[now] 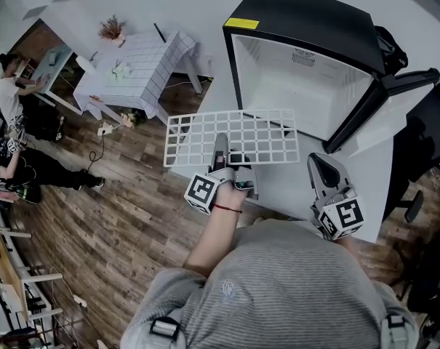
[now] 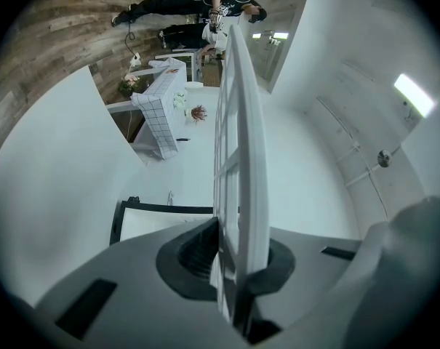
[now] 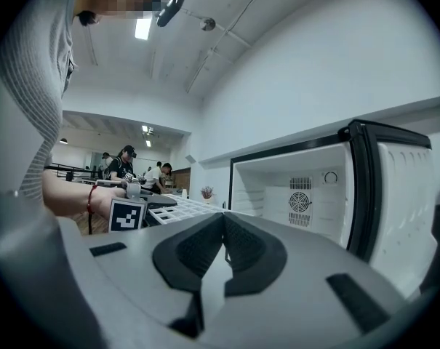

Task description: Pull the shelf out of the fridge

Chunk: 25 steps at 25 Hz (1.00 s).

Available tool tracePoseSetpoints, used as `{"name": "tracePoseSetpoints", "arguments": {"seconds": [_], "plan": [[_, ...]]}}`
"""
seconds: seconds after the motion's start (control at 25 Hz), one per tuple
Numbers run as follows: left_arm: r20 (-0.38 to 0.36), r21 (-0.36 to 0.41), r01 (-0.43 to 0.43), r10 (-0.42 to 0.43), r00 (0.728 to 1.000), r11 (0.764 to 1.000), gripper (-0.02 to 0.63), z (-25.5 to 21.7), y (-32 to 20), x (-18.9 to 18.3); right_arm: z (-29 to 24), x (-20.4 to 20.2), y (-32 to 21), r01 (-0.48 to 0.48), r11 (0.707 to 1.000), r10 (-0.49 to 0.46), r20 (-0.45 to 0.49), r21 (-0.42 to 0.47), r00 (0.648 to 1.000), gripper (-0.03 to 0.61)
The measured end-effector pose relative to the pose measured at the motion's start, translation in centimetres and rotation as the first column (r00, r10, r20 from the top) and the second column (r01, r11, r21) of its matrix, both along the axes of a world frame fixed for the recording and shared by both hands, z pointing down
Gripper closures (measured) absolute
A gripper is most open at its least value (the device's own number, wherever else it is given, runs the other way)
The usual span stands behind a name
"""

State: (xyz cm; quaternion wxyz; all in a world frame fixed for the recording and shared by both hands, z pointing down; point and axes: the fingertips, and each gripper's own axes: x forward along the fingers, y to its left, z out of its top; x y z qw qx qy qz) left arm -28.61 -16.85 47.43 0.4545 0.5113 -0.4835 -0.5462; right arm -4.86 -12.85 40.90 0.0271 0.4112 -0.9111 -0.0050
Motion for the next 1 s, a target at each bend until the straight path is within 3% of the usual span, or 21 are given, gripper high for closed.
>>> {"name": "tracePoseSetpoints", "arguments": {"seconds": [1.0], "plan": [[-0.018,-0.003,-0.047,0.047,0.999,0.999,0.581,0.46,-0.59,0.73,-0.66,-0.27,-0.01,-0.024,1.0,0.025,-0.018,0.015,1.0,0.565]]}}
